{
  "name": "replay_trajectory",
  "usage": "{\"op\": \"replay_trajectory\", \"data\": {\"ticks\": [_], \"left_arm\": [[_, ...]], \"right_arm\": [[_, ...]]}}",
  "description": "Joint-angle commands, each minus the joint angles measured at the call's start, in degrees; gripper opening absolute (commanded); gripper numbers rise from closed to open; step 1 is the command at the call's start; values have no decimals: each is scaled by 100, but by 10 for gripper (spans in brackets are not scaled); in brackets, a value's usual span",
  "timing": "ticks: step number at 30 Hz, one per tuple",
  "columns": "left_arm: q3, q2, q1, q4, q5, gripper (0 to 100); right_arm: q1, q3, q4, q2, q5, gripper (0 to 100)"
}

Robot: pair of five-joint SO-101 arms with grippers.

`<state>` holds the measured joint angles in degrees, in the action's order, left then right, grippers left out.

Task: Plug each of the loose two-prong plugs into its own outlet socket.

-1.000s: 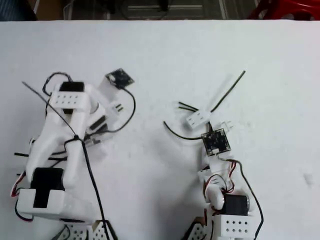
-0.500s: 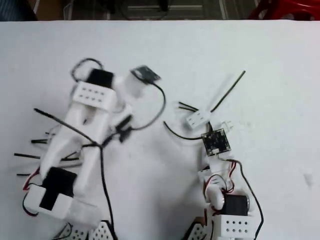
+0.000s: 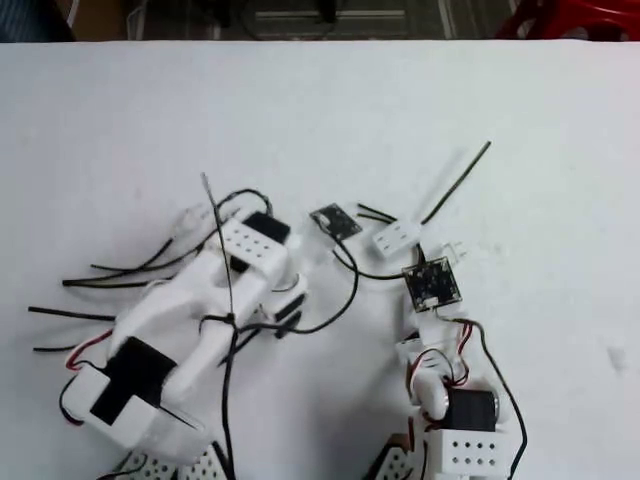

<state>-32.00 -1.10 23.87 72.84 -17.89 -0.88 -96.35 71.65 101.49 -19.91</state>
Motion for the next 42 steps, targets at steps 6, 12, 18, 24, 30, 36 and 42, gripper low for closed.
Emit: {"op": "replay_trajectory", "data": {"ticks": [6,12,18,24,30,36,42], "left_arm": [[26,57,-637,-835,-18,244],[563,22,-1385,-870,-149,245],[1002,48,-2220,-870,-765,245],[1292,13,-2914,-1020,-782,248],[1310,75,-2993,-1029,-774,248],[1257,875,-1745,-123,-730,245],[-360,2158,-980,-1002,-791,249]], "right_arm": [[13,-62,13,57,-26,23],[13,-62,13,57,-26,23],[13,-62,13,57,-26,23],[13,-62,13,57,-26,23],[13,-62,13,57,-26,23],[13,-62,13,57,-26,23],[13,-62,13,57,-26,23]]}}
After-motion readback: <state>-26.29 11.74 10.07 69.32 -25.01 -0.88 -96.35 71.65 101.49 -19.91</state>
